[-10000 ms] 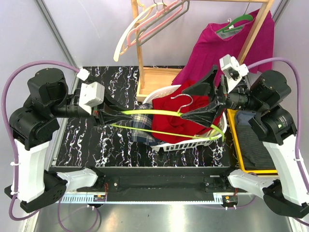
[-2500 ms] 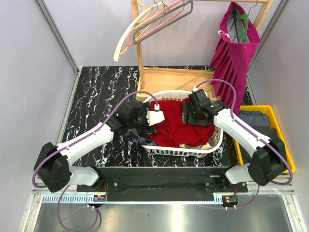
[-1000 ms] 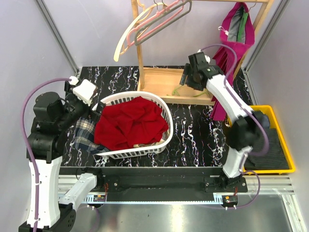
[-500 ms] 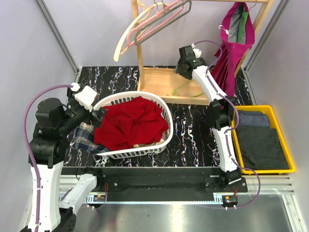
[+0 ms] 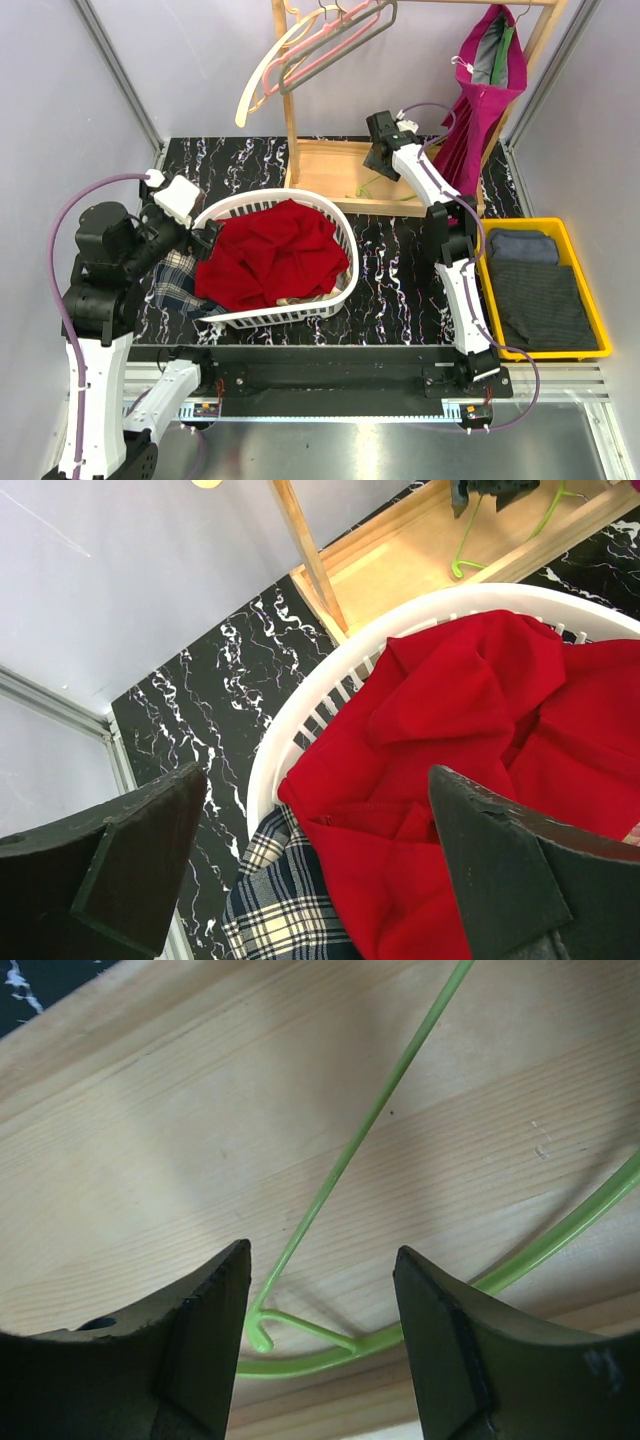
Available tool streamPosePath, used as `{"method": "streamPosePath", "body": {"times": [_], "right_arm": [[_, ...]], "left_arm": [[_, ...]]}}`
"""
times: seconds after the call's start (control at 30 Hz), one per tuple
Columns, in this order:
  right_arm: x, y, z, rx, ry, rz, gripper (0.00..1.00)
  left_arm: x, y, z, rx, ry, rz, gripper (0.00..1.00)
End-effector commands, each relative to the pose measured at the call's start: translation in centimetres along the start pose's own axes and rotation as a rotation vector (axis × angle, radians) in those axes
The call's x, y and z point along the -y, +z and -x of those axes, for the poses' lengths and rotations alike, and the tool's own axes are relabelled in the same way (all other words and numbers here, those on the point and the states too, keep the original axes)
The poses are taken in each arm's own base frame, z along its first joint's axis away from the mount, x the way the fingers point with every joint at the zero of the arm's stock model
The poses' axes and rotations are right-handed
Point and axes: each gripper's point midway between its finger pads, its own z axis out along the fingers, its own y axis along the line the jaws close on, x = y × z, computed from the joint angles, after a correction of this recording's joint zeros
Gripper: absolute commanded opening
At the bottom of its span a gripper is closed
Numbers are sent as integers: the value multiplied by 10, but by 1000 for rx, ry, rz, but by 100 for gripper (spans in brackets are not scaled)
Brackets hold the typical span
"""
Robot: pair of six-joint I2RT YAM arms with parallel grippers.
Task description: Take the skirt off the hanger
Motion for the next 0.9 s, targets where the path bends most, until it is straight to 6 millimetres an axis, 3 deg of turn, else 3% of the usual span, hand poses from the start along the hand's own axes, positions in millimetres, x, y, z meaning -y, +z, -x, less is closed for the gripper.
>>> {"method": "streamPosePath", "body": {"times": [0.0, 0.17, 0.43, 0.7, 0.87], "right_arm": [[4, 10, 8, 47, 29, -39, 67], [13, 28, 1, 31, 32, -65, 67], [11, 49, 5, 38, 48, -41, 62], [-11, 43, 25, 66, 102, 68, 60], [-9, 46, 31, 74, 124, 73, 45]], "left_arm": [[-1, -2, 14, 64, 5, 6, 99], [0, -1, 12, 63, 5, 5, 99], [2, 3, 4, 55, -6, 4, 99], [3, 6, -5, 41, -19, 2, 99], [3, 8, -8, 38, -25, 6, 99]]}}
